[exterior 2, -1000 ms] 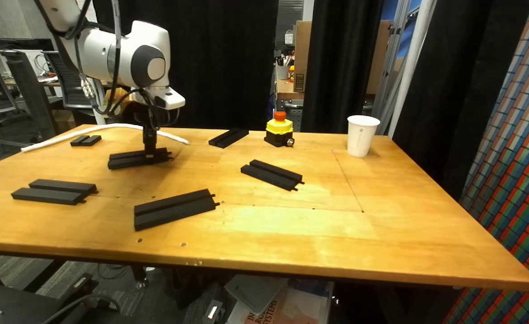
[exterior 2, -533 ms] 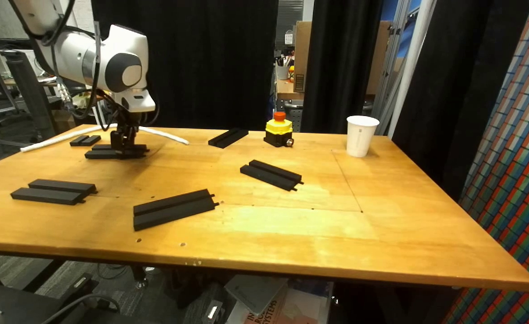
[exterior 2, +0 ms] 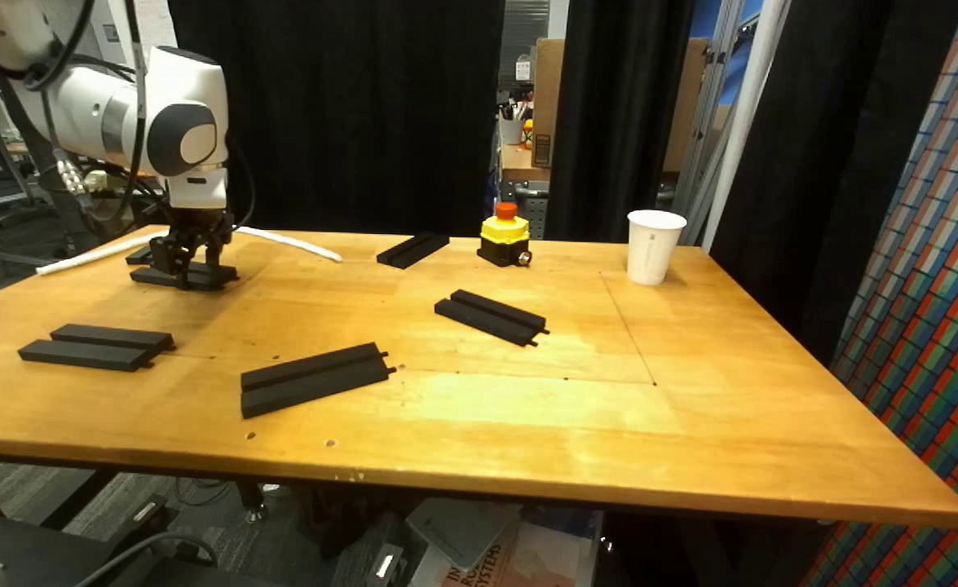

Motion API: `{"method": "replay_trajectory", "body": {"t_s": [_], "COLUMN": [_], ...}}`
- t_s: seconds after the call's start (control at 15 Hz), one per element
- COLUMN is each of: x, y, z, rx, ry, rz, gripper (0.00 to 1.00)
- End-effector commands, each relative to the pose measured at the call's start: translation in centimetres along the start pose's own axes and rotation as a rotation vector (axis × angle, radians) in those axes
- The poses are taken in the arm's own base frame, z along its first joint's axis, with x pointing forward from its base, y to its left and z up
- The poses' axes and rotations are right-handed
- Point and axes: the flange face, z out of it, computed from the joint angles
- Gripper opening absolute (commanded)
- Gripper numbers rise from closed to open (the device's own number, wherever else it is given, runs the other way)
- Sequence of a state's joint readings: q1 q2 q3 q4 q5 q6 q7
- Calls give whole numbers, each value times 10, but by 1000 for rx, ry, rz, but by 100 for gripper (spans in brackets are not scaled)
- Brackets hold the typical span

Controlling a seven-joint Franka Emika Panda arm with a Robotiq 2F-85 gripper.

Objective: Connect the four black pieces together

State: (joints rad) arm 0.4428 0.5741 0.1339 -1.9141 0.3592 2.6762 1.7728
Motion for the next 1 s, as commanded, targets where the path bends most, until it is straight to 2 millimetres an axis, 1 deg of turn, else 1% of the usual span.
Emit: {"method": "replay_trajectory", "body": {"t_s": [0.0, 0.2, 0.53, 0.93], "x": [-5, 0, 8, 15], "y": [29, 39, 65, 88], "z": [17, 14, 8, -2], "rx": [-4, 15, 42, 19], "ry": [-1, 1, 9, 2], "rz": [41, 36, -14, -49], "gripper": [45, 45, 45, 45]}}
